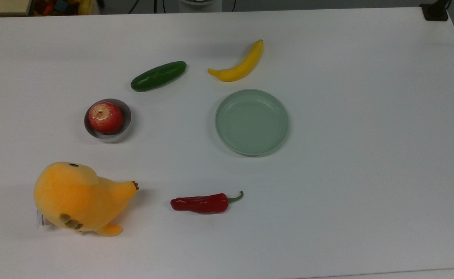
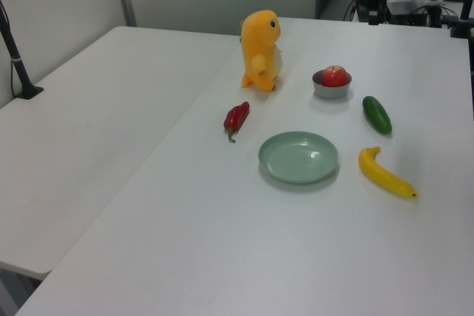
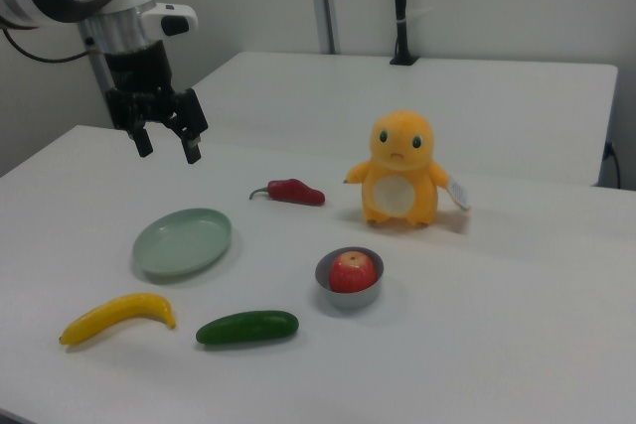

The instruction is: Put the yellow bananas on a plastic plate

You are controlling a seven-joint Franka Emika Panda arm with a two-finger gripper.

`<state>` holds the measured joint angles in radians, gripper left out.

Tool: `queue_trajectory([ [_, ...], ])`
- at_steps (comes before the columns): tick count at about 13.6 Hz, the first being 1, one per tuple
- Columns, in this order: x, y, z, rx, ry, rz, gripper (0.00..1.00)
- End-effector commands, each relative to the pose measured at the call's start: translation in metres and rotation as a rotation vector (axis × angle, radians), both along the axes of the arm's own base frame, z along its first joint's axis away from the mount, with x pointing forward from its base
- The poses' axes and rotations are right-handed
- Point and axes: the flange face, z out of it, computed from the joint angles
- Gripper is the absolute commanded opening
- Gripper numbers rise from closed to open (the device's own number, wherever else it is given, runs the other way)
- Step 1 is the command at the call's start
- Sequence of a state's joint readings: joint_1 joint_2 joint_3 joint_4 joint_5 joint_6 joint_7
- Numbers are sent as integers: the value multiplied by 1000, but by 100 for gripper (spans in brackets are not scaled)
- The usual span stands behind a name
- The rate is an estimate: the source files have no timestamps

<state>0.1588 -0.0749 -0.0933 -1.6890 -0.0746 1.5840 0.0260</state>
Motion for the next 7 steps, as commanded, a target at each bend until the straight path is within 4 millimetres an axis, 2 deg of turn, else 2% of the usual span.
queue_trajectory([
  [1,-4,2,-2,4,8,-6,100],
  [7,-3,1,-2,5,5,-7,100],
])
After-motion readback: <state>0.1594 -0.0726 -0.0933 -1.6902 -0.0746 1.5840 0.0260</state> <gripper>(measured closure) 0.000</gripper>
